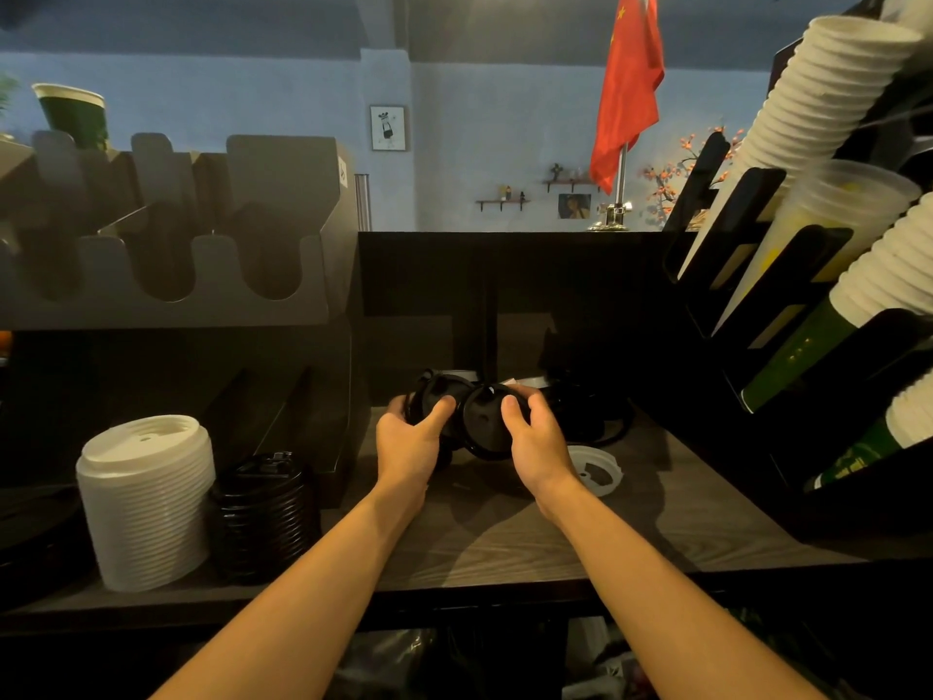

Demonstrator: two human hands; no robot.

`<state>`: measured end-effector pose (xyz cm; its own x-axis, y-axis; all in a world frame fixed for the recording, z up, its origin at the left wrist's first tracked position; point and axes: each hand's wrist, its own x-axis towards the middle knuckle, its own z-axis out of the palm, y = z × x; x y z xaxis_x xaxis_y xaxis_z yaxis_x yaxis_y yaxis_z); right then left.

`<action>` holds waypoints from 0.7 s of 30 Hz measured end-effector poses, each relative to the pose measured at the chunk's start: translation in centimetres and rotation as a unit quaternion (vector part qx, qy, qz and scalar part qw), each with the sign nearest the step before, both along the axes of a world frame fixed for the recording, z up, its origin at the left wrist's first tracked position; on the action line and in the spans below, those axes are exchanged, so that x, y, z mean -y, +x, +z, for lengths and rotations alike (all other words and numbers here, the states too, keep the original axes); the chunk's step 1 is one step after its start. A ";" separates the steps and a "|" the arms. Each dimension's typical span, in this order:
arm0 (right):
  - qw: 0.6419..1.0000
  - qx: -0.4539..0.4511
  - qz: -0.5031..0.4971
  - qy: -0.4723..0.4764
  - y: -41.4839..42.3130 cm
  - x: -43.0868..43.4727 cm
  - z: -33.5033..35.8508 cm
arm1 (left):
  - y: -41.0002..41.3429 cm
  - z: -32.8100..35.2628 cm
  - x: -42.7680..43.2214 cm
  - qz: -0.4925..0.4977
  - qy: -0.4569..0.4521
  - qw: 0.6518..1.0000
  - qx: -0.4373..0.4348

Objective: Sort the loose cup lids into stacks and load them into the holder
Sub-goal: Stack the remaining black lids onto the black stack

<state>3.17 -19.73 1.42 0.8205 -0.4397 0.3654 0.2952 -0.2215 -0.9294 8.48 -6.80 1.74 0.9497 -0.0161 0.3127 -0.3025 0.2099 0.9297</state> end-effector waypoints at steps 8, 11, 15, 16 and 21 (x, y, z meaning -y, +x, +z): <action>0.998 -0.038 -0.010 0.040 -0.3 0.0 0.4 | 0.4 -0.3 0.0 0.049 0.016 0.998 0.040; 0.998 -0.036 -0.012 0.051 -0.3 0.0 0.6 | 0.6 -0.5 0.0 0.063 0.019 0.997 0.036; 0.999 -0.043 -0.012 0.032 -0.4 -0.1 0.5 | 0.8 -0.3 -0.2 0.077 -0.006 0.997 0.016; 0.998 -0.047 -0.011 0.034 -0.4 -0.1 0.5 | 0.9 -0.4 -0.2 0.071 -0.007 0.997 0.012; 0.997 -0.052 -0.003 0.048 -0.2 0.0 0.5 | 0.7 -0.3 0.2 0.004 -0.008 1.000 -0.026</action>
